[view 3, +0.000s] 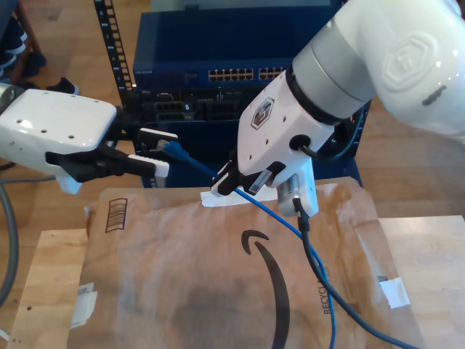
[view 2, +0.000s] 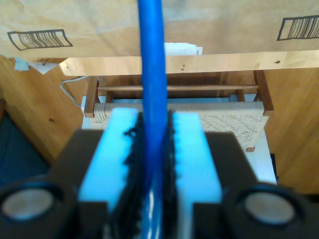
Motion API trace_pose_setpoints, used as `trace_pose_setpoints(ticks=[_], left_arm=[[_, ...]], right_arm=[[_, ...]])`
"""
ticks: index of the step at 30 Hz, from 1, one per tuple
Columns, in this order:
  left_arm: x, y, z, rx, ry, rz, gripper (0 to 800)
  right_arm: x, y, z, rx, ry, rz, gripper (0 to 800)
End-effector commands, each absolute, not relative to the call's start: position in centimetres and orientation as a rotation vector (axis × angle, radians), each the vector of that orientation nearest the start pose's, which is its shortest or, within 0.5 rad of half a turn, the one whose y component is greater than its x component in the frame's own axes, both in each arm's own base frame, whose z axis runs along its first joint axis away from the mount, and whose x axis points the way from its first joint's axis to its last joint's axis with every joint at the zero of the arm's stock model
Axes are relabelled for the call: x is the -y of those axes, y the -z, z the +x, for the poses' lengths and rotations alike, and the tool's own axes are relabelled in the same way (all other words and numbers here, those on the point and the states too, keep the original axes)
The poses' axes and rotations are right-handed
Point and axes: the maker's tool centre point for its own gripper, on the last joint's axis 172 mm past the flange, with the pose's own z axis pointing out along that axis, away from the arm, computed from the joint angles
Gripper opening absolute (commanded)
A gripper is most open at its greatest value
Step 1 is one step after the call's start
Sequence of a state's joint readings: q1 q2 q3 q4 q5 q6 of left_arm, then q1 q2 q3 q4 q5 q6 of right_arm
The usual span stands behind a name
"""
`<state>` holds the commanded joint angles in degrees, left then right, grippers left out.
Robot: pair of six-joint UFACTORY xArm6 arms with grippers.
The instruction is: Grab the cable and plug it in
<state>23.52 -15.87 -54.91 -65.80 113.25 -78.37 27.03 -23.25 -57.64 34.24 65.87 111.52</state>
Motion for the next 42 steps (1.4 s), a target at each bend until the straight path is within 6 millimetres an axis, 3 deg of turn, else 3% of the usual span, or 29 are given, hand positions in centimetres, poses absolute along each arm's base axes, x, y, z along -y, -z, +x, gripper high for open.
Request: trace_pose_setpoints(ticks=[3,22,29,42], left_arm=[[12.58,-41.98,33.34,-1.558,1.343,1.300,364],[12.35,-41.79,33.78,-1.567,1.330,1.288,302],[12.26,-41.75,33.80,-1.565,1.327,1.287,221],[12.19,-41.60,33.82,-1.565,1.328,1.280,195]], right_arm=[[-30.64,-36.92,33.36,-1.935,-0.608,-1.788,2],[-30.70,-36.53,33.14,-1.940,-0.614,-1.795,2],[-30.68,-36.45,33.11,-1.941,-0.615,-1.795,2],[-30.74,-36.38,33.08,-1.941,-0.616,-1.797,2]])
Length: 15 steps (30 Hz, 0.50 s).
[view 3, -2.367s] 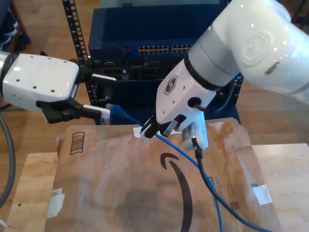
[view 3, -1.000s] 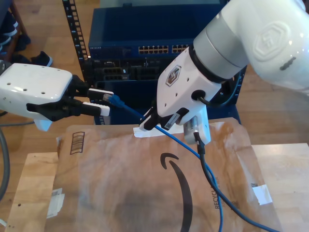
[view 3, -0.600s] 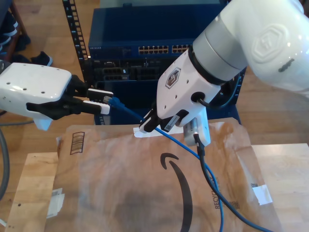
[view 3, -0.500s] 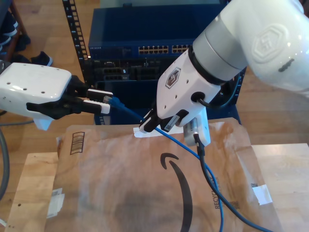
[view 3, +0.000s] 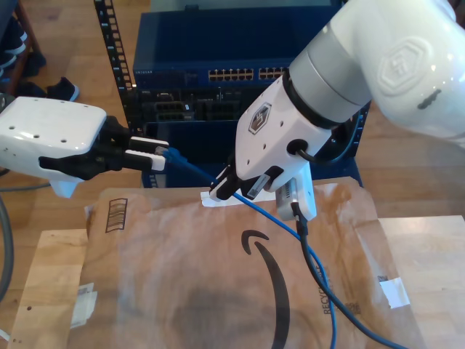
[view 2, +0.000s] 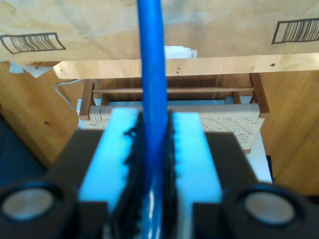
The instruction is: Grab the cable and plug it in
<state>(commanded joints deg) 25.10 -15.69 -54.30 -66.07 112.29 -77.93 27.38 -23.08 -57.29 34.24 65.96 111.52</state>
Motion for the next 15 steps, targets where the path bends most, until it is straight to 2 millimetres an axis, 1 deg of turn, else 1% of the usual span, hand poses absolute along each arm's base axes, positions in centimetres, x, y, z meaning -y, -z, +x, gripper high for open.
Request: trace_pose_setpoints(ticks=[3,4,5,6,7,10,11,12,13,14,15], left_arm=[[12.2,-41.6,33.8,-1.565,1.328,1.280,174],[12.2,-41.6,33.8,-1.565,1.328,1.280,146],[12.2,-41.6,33.8,-1.566,1.329,1.279,143],[12.2,-41.5,33.8,-1.567,1.329,1.277,118],[12.1,-41.4,33.9,-1.570,1.327,1.274,71],[11.4,-40.8,34.7,-1.594,1.293,1.238,20],[11.3,-40.6,34.7,-1.596,1.295,1.230,6],[11.3,-40.5,34.6,-1.596,1.295,1.230,2],[11.3,-40.5,34.7,-1.596,1.297,1.226,1],[11.3,-40.4,34.7,-1.599,1.299,1.225,2],[11.3,-40.5,34.6,-1.599,1.300,1.226,2]], right_arm=[[-30.7,-36.4,33.1,-1.941,-0.616,-1.797,2],[-30.7,-36.4,33.1,-1.941,-0.616,-1.797,2],[-30.7,-36.4,33.1,-1.941,-0.614,-1.798,2],[-30.7,-36.4,33.1,-1.941,-0.614,-1.798,2],[-30.7,-36.4,33.1,-1.941,-0.614,-1.798,2],[-30.7,-36.3,33.1,-1.943,-0.618,-1.799,12],[-30.8,-36.3,33.1,-1.943,-0.619,-1.800,67],[-30.8,-36.1,33.0,-1.942,-0.621,-1.806,239],[-30.9,-35.8,32.8,-1.936,-0.623,-1.820,436],[-31.4,-35.8,32.4,-1.900,-0.620,-1.853,549],[-31.5,-35.9,32.4,-1.854,-0.607,-1.886,635]])
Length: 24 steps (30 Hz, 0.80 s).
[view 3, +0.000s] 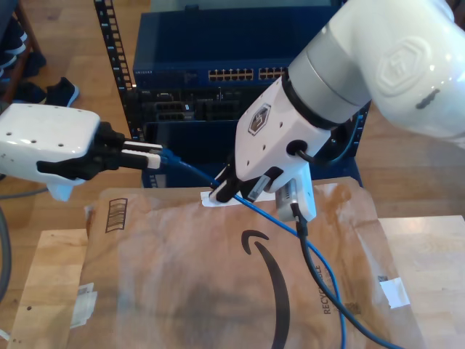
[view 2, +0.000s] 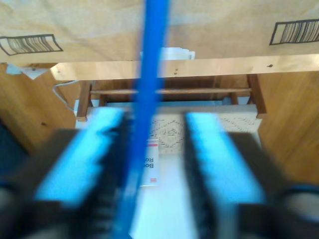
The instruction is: Grab the cable and plug it in
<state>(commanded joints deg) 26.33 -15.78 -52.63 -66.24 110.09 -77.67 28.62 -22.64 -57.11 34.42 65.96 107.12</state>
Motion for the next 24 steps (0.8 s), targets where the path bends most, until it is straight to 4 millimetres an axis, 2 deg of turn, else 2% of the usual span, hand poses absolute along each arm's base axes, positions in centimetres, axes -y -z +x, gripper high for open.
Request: trace_pose_setpoints(ticks=[4,8,11,14,17,20,24], left_arm=[[11.3,-40.4,34.7,-1.602,1.309,1.225,2],[10.9,-39.3,35.1,-1.676,1.434,1.128,2],[10.7,-38.8,35.1,-1.718,1.505,1.075,1],[9.5,-38.5,35.6,-1.738,1.588,0.971,1],[9.3,-40.8,35.2,-1.629,1.763,0.924,1],[9.2,-42.1,35.2,-1.586,1.799,0.920,1],[9.1,-43.5,35.1,-1.517,1.886,0.873,1]], right_arm=[[-31.9,-37.7,32.5,-1.771,-0.606,-1.879,728],[-31.6,-40.6,34.8,-1.681,-0.482,-1.807,741],[-30.9,-42.3,35.8,-1.622,-0.391,-1.752,763],[-30.0,-44.0,36.3,-1.551,-0.298,-1.703,792],[-30.3,-44.8,36.2,-1.480,-0.235,-1.684,792],[-31.5,-44.8,35.8,-1.420,-0.198,-1.681,792],[-32.5,-47.1,35.4,-1.337,-0.140,-1.633,794]])
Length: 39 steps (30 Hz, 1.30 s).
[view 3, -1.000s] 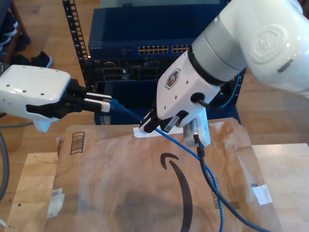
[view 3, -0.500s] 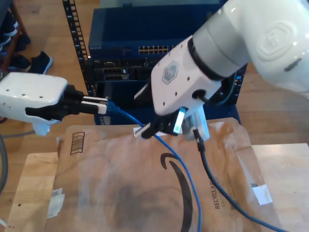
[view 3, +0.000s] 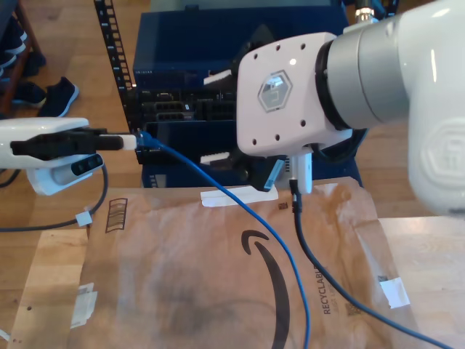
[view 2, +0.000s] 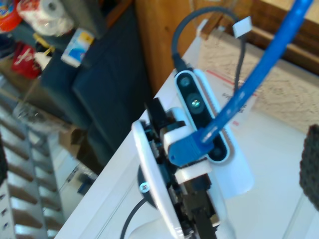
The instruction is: Grab the cable and plug it in
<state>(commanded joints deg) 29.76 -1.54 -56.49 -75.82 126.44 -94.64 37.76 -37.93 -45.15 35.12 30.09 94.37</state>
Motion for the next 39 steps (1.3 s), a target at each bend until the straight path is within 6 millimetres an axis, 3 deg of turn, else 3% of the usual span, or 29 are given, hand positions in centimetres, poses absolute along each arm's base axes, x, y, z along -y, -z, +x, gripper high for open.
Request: trace_pose_setpoints(ticks=[4,7,10,15,29,32,35,39], left_arm=[[8.8,-43.9,34.2,-1.467,1.978,0.869,1],[8.7,-44.2,33.7,-1.438,2.011,0.872,1],[8.5,-45.8,33.3,-1.353,2.039,0.874,1],[8.3,-46.0,33.4,-1.338,2.043,0.866,1],[8.1,-46.5,32.4,-1.292,2.092,0.879,2],[8.0,-46.7,32.0,-1.281,2.108,0.885,3],[8.0,-46.9,31.8,-1.277,2.115,0.893,6],[8.0,-46.9,31.7,-1.285,2.124,0.892,7]], right_arm=[[-34.3,-49.1,34.7,-1.235,-0.072,-1.621,793],[-35.4,-48.6,34.0,-1.189,-0.045,-1.623,793],[-36.7,-48.0,32.7,-1.137,-0.026,-1.631,792],[-36.7,-48.8,31.9,-1.085,0.010,-1.610,782],[-37.7,-48.2,30.7,-1.045,0.011,-1.625,735],[-37.7,-47.9,30.7,-1.026,0.041,-1.642,697],[-37.5,-48.7,31.1,-0.999,0.081,-1.584,626],[-38.5,-48.6,30.1,-0.968,0.076,-1.598,621]])
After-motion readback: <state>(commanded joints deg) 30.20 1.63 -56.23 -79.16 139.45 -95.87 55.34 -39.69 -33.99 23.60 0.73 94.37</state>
